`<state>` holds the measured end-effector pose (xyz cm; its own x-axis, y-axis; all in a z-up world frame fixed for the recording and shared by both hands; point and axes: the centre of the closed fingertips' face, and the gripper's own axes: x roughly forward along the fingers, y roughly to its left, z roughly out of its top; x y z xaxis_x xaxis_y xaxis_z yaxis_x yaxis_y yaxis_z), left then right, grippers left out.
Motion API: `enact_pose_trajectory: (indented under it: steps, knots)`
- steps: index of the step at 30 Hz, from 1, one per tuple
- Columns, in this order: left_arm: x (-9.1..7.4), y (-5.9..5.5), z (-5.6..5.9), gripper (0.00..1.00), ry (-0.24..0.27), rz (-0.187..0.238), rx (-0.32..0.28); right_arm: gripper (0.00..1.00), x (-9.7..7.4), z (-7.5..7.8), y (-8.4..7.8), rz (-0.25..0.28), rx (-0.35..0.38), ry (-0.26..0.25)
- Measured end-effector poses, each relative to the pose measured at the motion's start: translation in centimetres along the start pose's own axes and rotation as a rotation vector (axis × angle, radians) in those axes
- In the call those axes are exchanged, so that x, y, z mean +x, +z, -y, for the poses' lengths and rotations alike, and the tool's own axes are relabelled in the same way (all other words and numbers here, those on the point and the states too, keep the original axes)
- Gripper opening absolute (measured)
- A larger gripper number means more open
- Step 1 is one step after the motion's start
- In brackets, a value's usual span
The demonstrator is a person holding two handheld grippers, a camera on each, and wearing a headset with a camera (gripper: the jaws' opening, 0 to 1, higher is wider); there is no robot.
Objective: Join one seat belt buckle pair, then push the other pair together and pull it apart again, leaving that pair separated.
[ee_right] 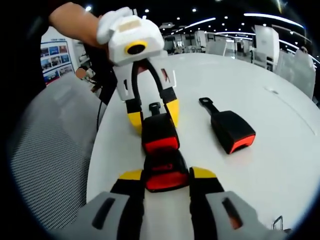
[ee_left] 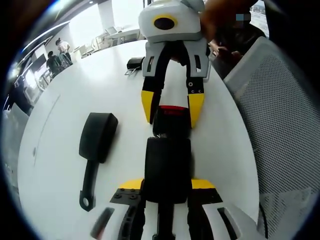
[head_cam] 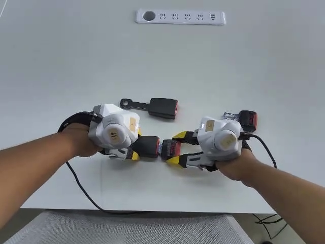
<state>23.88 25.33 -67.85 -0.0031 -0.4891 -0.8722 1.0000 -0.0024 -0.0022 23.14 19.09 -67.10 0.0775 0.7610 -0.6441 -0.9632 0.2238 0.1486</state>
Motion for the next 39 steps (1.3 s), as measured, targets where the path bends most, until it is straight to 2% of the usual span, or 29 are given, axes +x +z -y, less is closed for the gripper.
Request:
enact_pose_trajectory:
  steps: [11,24,27,28,39]
  knots:
    - [-0.16,0.01,-0.08,0.33,-0.002,0.015,0.005,0.33,0.05,-0.13,-0.22,-0.029,-0.027,-0.011]
    - [-0.3,0.06,-0.13,0.32,-0.006,0.066,0.015,0.33,-0.13,-0.2,-0.3,0.005,-0.044,-0.026]
    - [-0.39,0.03,-0.17,0.32,0.002,0.088,0.017,0.33,-0.15,-0.23,-0.25,0.03,0.004,-0.028]
    - [-0.44,0.01,-0.16,0.32,0.003,0.098,0.016,0.33,-0.21,-0.26,-0.39,0.035,-0.006,-0.032]
    - [-0.61,0.46,0.11,0.32,0.002,0.124,0.006,0.32,-0.14,-0.25,-0.23,0.048,-0.005,-0.04]
